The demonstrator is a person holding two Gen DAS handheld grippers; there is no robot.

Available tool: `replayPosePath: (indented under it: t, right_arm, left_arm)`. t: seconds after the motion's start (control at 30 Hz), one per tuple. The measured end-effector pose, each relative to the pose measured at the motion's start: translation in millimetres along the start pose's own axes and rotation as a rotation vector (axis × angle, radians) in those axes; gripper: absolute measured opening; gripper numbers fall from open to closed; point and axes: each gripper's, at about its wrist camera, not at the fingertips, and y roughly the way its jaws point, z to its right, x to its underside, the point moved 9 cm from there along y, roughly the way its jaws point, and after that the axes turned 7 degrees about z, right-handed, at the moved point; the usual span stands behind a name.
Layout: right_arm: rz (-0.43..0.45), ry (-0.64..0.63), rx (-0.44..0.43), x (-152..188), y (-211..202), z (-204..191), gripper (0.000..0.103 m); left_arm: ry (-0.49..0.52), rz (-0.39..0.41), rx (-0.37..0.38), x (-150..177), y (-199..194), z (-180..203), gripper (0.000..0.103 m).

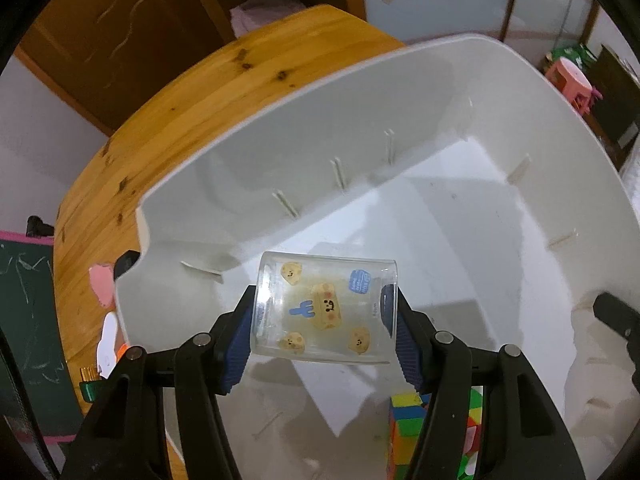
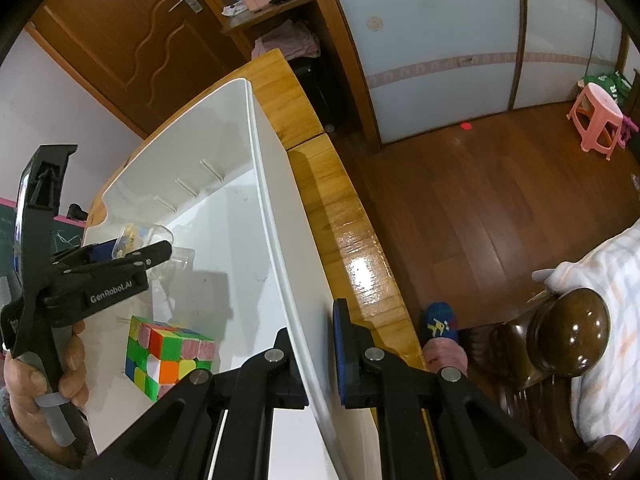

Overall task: Organize rigid objects
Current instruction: 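Open the left gripper to release the clear box into the bin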

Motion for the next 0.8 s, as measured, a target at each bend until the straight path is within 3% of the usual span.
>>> replayPosePath:
  t: [0.2, 0.4, 0.57, 0.8]
  right_arm:
    - [0.001, -0.013, 0.007, -0.3, -0.4, -0.9, 0.009]
    - [0.000, -0.022, 0.011, 0.0, -0.6, -1.9, 0.009]
    - [-0.001, -0.029, 0.014, -0.5, 0.0, -2.6, 0.009]
    - [-0.005, -0.023, 0.009, -1.2, 0.8, -1.6, 0.009]
  left_arm:
    - [0.024, -0.041, -0.006, 2.3, 7.7, 3.7, 0.066]
    - [0.001, -0.093, 0.041, 1.7, 20.6, -0.9, 0.067]
    - [-0.016, -0.082, 0.080, -1.0, 19.3, 0.1, 0.078]
    - [-0.030, -0.022, 0.116, 0.4, -9.1, 3.1, 0.081]
